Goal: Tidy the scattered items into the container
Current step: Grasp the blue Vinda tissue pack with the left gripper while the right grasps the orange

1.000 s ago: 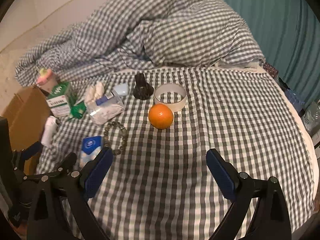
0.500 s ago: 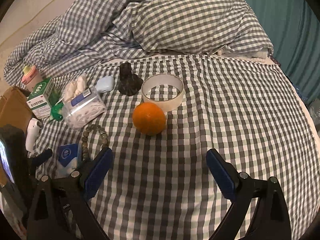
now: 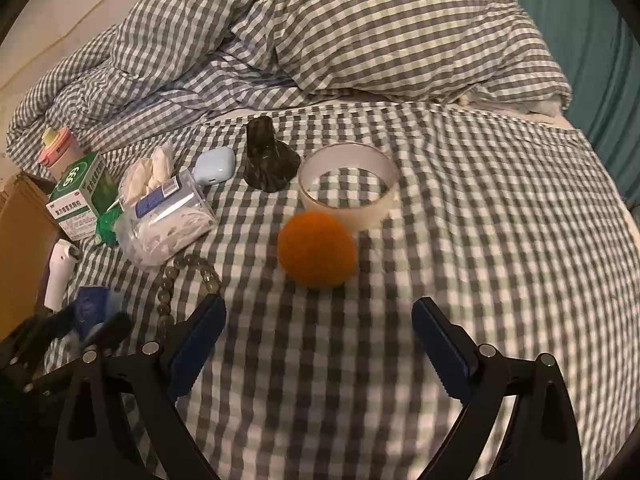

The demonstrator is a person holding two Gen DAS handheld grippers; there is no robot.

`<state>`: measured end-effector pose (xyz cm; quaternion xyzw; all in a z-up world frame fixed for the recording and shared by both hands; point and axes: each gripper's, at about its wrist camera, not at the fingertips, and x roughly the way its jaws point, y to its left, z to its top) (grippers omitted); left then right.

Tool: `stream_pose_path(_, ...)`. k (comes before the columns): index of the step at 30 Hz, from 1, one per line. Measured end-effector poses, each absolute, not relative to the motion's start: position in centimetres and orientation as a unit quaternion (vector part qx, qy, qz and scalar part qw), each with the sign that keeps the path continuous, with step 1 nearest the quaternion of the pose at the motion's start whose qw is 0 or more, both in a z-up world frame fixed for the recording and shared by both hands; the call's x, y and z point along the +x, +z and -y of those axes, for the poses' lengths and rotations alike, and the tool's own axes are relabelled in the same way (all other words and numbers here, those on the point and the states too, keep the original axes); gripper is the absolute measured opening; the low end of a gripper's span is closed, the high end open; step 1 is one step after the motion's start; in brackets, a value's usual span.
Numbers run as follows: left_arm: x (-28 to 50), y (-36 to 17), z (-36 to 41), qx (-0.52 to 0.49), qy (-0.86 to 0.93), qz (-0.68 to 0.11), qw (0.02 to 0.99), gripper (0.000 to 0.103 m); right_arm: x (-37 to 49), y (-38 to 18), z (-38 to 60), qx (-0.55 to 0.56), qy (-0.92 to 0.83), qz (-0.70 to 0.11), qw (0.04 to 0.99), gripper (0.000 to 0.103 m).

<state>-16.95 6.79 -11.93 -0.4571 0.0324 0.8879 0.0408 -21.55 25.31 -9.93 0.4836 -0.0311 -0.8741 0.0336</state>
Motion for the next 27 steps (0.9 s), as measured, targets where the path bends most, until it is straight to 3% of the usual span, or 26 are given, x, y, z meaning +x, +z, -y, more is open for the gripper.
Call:
stream_pose_path(8, -18.0, -11.6, -5.3, -0.458, 0.888, -0.032, 0.024, 0.053, -26.6, -13.5, -24.0, 0.513, -0.858, -0.003, -0.003, 0.094)
stream_pose_path(9, -18.2, -11.9, -5.1, -0.461, 0.887, -0.033, 0.019, 0.053, -27.0, -14.0, -24.0, 0.519, -0.855, -0.003, -0.003, 0.086)
stream_pose_path(11, -18.5, -12.3, -4.8, -0.466, 0.884, -0.032, 0.016, 0.053, -27.2, -14.5, -24.2, 0.531, -0.847, 0.006, 0.003, 0.054)
stream_pose_path(19, -18.3, -10.8, -4.0, -0.459, 0.888, -0.035, 0.003, 0.053, -22.1, -8.8, -24.1, 0.498, -0.866, 0.035, 0.020, 0.054)
stream_pose_path(27, -14.2, -5.5, -4.0, -0.418, 0.908, -0.030, 0.019, 0.053, -16.6, -4.6, -23.9, 0.480, -0.875, 0.051, 0.030, 0.054)
